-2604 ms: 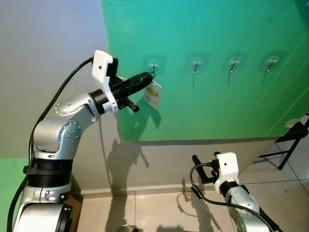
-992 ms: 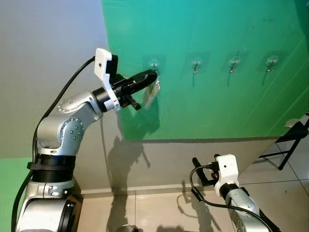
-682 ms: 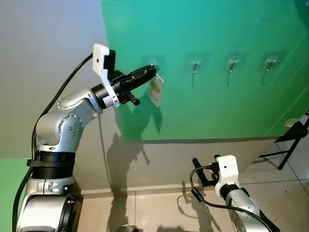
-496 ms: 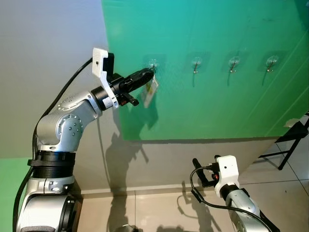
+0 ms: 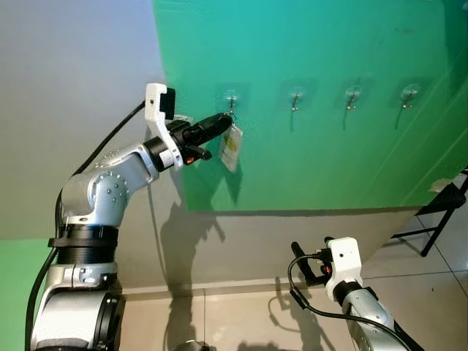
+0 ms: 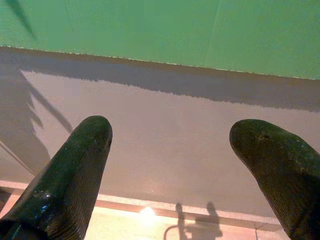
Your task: Hang keys on a hook
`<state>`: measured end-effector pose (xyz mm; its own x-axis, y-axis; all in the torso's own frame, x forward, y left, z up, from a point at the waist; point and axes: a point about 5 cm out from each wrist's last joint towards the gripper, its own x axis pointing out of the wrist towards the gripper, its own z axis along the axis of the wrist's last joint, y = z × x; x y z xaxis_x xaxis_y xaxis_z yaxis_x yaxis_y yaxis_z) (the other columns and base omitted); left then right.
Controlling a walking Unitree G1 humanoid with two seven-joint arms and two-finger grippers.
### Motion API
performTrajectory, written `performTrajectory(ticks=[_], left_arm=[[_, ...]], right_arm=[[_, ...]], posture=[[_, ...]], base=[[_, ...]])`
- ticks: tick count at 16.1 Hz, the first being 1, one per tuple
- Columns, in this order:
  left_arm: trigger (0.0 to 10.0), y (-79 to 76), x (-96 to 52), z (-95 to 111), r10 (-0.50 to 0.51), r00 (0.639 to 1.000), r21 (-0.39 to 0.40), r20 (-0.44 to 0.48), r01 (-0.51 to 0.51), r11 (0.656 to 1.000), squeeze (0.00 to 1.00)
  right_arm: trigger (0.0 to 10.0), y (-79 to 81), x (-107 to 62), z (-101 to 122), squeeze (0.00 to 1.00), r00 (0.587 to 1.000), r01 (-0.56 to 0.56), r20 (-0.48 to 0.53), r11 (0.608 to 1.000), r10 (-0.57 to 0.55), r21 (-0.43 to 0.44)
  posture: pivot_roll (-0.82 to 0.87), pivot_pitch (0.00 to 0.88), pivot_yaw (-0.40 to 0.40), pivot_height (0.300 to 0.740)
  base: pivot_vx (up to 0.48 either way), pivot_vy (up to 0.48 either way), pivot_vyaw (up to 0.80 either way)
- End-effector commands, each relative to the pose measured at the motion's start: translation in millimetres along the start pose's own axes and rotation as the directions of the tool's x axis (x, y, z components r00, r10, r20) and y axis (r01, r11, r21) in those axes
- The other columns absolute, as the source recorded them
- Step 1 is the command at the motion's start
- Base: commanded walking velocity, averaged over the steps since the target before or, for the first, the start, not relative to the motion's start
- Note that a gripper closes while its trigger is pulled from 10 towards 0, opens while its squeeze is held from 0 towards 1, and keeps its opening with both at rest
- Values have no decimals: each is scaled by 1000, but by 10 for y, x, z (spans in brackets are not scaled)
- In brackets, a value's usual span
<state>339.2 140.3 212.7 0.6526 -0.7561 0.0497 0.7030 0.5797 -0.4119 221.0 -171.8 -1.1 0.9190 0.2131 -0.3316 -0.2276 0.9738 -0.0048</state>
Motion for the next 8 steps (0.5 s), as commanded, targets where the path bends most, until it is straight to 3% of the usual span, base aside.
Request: performTrajectory(ticks=[1, 8], left_arm=[[0, 69, -18, -56, 46, 999, -26, -26, -46, 999, 0], [0, 77, -26, -100, 60, 997, 20, -56, -59, 998, 0]], right_arm=[[10000, 0, -9, -30, 0, 1000, -1, -14, 1000, 1, 7], [10000, 3, -19, -38, 0, 1000, -1, -16, 1000, 1, 9]], posture=[[-133, 0, 20, 740], [-131, 0, 20, 740]], base=[[0, 0, 0], [0, 0, 0]])
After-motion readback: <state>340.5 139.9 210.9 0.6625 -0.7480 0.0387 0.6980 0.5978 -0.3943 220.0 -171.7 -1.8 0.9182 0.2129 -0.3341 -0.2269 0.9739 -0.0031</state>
